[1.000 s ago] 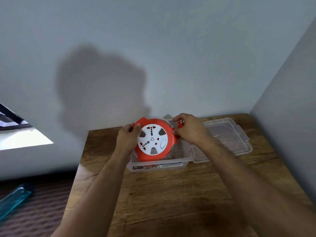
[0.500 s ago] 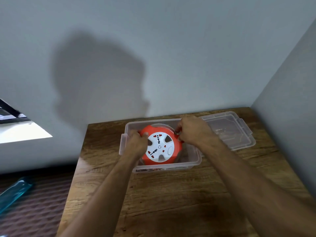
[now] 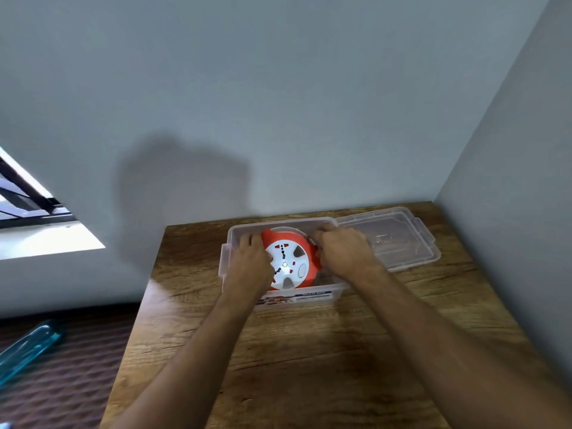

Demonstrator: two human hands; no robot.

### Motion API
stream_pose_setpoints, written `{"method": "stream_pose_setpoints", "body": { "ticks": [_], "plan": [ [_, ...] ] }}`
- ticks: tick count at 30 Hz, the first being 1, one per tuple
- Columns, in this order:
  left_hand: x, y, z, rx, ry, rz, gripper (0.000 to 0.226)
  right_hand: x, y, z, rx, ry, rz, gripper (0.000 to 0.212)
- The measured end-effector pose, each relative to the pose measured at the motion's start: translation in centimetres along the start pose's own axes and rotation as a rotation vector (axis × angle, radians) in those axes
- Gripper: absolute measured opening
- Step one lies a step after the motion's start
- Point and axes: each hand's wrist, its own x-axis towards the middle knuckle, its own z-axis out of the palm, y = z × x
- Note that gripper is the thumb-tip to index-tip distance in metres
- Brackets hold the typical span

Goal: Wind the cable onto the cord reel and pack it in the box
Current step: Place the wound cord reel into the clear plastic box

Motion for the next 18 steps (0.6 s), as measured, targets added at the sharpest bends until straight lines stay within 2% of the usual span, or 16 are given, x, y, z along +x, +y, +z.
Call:
{"method": "stream_pose_setpoints", "body": {
  "ticks": [3,5,8,10,13,15,18],
  "plan": [
    [-0.5,-0.7,0.4,0.092,-0.015,0.07,0.052,-1.1,0.5,0.3,0.155,0.139,0.07,0.037],
    [-0.8,-0.9,0.6,0.111,0.003,0.094,0.05,-1.7,0.6,0.5,0.239,0.199,0.155,0.031],
    [-1.2,-0.9,0.7,0.038,0.032,0.08,0.051,-2.2,0.6,0.8,0.245,0.195,0.162,0.021],
    [-1.2,-0.9,0.6,0.037,0.023,0.087,0.057,-2.1,0.8,0.6,0.256,0.162,0.173,0.021],
    [-1.2,-1.0,0.4,0.156,-0.032,0.143,0.08,-2.0,1.0,0.6,0.243,0.083,0.169,0.021],
    [-1.3,-1.0,0.3,0.198,-0.06,0.136,0.089,-2.2,0.9,0.7,0.264,0.111,0.148,0.021],
    [-1.5,-0.9,0.2,0.091,-0.015,0.083,0.092,-2.4,0.9,1.2,0.338,0.216,0.128,0.022]
  ]
}}
